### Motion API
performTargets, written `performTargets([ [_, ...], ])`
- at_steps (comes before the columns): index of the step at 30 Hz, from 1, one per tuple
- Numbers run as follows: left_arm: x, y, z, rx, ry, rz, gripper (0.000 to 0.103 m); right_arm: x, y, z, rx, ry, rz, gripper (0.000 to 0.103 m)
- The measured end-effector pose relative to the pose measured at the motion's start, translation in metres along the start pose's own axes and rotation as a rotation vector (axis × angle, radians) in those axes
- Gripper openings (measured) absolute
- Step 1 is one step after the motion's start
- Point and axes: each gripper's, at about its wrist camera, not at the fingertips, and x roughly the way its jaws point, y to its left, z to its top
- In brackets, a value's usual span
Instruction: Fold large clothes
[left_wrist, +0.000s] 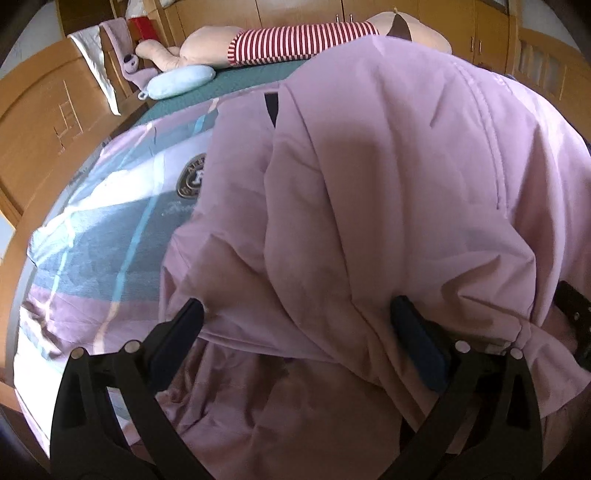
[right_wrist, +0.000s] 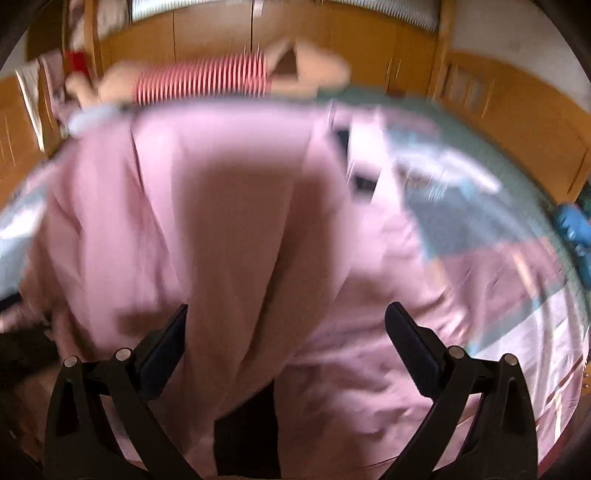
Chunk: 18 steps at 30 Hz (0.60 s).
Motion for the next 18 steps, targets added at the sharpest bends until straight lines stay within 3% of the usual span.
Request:
performTargets([
  [4, -0.034, 0.006, 0.001, -0.037, -0.095, 0.073, 0.101, -0.007, 0.002, 0.000, 0.003, 0.005, 0.023, 0.102],
  [6, -0.054, 0.009, -0.006, 0.010, -0.144, 0.101, 0.101, -0.016, -0.001, -0.003, -0.009, -0.007, 0.033, 0.102],
  [10, -0.091, 0.031, -0.035, 0.135, -0.178, 0.187, 0.101, -0.061, -0.021, -0.014, -0.006, -0.109, 0.056, 0.102],
  [12, -0.101, 0.050, -0.055, 0.177, -0.123, 0.241, 0.101, -0.091, -0.041, -0.024, 0.023, -0.156, 0.071, 0.102],
  [14, -0.104, 0.079, -0.092, 0.143, -0.009, 0.242, 0.101, -0.108, -0.063, -0.048, 0.040, -0.116, 0.028, 0.102],
  [17, -0.099, 0.109, -0.149, 0.068, 0.159, 0.144, 0.101, -0.116, -0.096, -0.094, 0.063, 0.007, -0.042, 0.102],
  [18, -0.102, 0.114, -0.161, 0.051, 0.174, 0.103, 0.101, -0.115, -0.108, -0.110, 0.074, 0.073, -0.075, 0.102],
])
